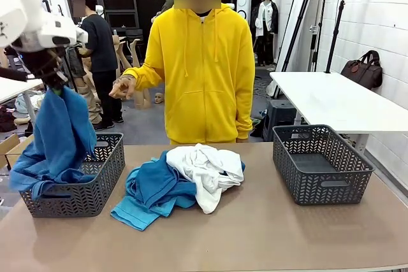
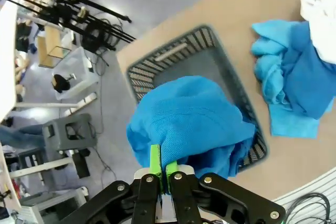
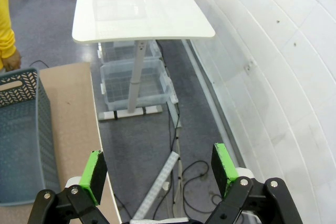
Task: Sort the tops and bottoms.
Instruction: Sort the clothes according to human instructions.
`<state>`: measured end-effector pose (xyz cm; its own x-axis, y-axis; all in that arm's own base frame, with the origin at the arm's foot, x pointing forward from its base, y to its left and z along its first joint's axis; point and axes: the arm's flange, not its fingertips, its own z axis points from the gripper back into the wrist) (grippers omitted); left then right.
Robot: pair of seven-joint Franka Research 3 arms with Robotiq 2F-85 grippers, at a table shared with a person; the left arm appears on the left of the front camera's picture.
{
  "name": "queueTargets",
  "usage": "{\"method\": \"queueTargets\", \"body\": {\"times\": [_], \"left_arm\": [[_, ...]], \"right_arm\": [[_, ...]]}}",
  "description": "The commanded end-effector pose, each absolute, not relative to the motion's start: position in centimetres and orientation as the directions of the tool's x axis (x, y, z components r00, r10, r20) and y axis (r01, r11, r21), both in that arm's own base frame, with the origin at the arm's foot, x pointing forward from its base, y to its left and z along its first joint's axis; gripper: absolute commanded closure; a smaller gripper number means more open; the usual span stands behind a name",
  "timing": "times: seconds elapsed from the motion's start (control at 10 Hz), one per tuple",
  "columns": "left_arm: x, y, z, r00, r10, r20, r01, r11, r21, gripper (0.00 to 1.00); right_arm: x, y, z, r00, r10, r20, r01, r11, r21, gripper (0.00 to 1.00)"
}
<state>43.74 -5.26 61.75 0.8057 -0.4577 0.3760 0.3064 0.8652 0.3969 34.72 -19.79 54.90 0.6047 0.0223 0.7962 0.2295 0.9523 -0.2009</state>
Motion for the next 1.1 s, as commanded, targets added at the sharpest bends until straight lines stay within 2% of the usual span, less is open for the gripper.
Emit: {"method": "queueTargets", "body": {"times": [0.0,0.4,0.5,0.7,0.8,1.0], "left_arm": [[44.2,-5.1,63.6,0.787,-0.477,0.392,0.304,0.852,0.426,1.00],[43.8,-5.3,62.8,0.796,-0.463,0.390,0.303,0.862,0.406,1.00],[45.2,-5.5,61.0,0.779,-0.517,0.355,0.365,0.834,0.415,1.00],[48.0,-5.6,56.8,0.800,-0.524,0.291,0.439,0.843,0.310,1.00],[49.3,-5.5,54.6,0.817,-0.503,0.282,0.454,0.862,0.225,1.00],[51.5,-4.9,50.2,0.849,-0.483,0.214,0.460,0.875,0.151,1.00]], "right_arm": [[34.6,-19.7,54.8,0.613,0.027,0.789,0.224,0.953,-0.206,0.00],[34.6,-19.7,54.8,0.613,0.027,0.789,0.224,0.953,-0.206,0.00],[34.6,-19.7,54.8,0.613,0.027,0.789,0.224,0.953,-0.206,0.00],[34.6,-19.7,54.8,0.613,0.027,0.789,0.224,0.953,-0.206,0.00],[34.6,-19.7,54.8,0.613,0.027,0.789,0.224,0.953,-0.206,0.00],[34.6,-19.7,54.8,0.613,0.027,0.789,0.224,0.953,-0.206,0.00]]}}
